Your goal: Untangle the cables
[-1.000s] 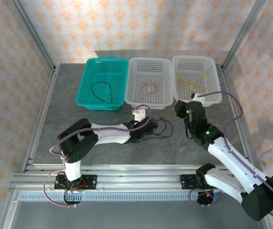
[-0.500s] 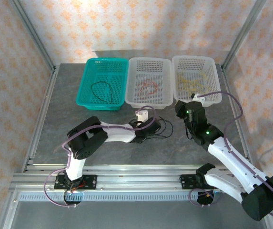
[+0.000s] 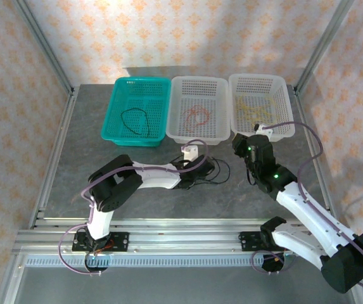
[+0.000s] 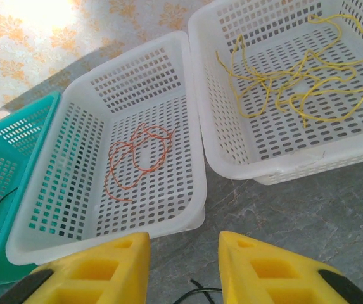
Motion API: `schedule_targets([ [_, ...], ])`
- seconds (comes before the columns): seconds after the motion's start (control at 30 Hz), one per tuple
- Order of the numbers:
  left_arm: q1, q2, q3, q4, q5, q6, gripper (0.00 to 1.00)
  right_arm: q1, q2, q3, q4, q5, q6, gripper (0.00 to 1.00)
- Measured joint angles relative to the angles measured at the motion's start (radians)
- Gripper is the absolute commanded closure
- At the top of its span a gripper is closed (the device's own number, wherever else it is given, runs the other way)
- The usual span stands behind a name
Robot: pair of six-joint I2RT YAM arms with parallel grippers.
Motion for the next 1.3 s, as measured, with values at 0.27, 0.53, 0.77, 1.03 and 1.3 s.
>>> schedule_targets([
  [0.27, 0.0, -0.19, -0.014, -0.008, -0.02, 0.036, 0.92, 0.0, 0.002, -0.129, 0.011, -0.098, 0.094, 0.55],
  [0.53, -0.001, -0.322, -0.04, -0.008, -0.03, 0.106, 0.99, 0.001, 0.061, -0.213, 0.101, -0.261, 0.152, 0.44],
  [0.77, -0.013, -0.44, -0.059, -0.005, -0.002, 0.208, 1.0, 0.024, 0.146, -0.214, 0.258, -0.42, 0.183, 0.4],
  [1.03, -0.013, -0.579, -0.097, 0.079, 0.076, 0.277, 1.0, 0.06, 0.269, -0.214, 0.371, -0.475, 0.225, 0.47],
  [1.3, -0.013, -0.62, -0.106, 0.135, 0.157, 0.337, 1.0, 0.06, 0.446, -0.193, 0.429, -0.468, 0.303, 0.6],
])
